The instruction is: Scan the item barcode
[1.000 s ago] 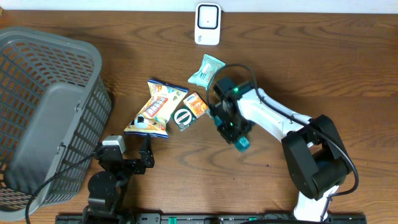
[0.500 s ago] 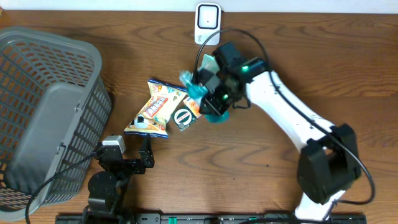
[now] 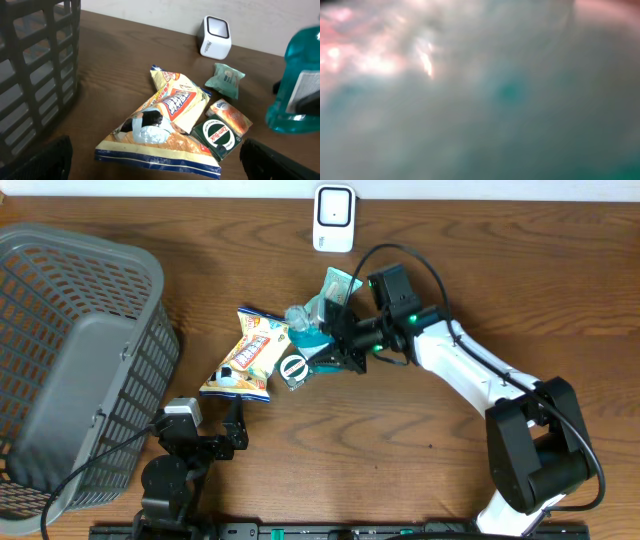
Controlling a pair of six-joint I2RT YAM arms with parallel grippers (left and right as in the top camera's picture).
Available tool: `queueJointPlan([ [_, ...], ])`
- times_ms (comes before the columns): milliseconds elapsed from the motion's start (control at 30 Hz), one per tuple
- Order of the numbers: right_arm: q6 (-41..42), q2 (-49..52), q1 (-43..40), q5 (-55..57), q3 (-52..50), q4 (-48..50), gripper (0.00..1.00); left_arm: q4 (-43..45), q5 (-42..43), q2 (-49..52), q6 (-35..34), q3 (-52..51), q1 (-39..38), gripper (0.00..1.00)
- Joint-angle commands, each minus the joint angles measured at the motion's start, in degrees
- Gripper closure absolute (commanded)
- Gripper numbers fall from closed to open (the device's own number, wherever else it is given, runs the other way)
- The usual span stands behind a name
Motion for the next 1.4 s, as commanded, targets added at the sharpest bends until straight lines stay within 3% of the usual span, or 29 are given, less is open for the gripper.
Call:
queueJointPlan([
  [0, -1.99, -0.96, -0.07, -2.01, -1.14, 1.79, 0.99, -1.22, 0.55, -0.26, -0.31, -0.94, 0.28, 0.02],
  [133, -3.26, -0.96, -0.04, -2.19, -5.62, 4.61, 0.99, -1.22, 0.55, -0.26, -0.31, -0.94, 0.28, 0.02],
  [300, -5.62, -0.09, -0.09, -2.71, -15.67, 20.83, 0.99, -1.22, 0.55, -0.26, -0.31, -0.94, 0.28, 0.02],
  [567, -5.53, 4.96, -0.02, -3.82, -18.14, 32.65, 0.99, -1.22, 0.55, -0.26, -0.31, -0.94, 0.28, 0.02],
  [667, -0.46, 8.59, -0.04, -5.09, -18.12, 39.23, 0.99, -1.22, 0.55, -0.26, -0.31, -0.94, 0.28, 0.02],
  [833, 16.02, 13.66, -0.13, -8.72, -18.12, 52.85, 0.99, -1.22, 0.55, -0.26, -0.31, -0.94, 0.28, 0.02],
  [1000, 18.91, 14.69, -0.13, -8.7, -18.12, 56.06, 0.98, -1.22, 0.55, -0.26, -0.31, -0.94, 0.28, 0.02],
  [1200, 18.95, 14.69, -0.13, -8.41, -18.14, 54.42, 0.6, -1.22, 0.55, -0.26, -0.31, -0.94, 0.28, 0.02],
  [1233, 18.93, 14.69, -0.13, -8.24, -18.14, 53.88, 0.38, -1.22, 0.55, -0.26, -0.31, -0.94, 0.28, 0.02],
  [1267, 18.91, 14.69, -0.13, -8.2, -18.14, 53.66, 0.26, -1.22, 0.55, -0.26, -0.31, -0.94, 0.28, 0.02],
  [1367, 18.88, 14.69, -0.15, -8.0, -18.14, 53.59, 0.27, -1.22, 0.55, -0.26, -0.31, -0.94, 0.28, 0.02],
])
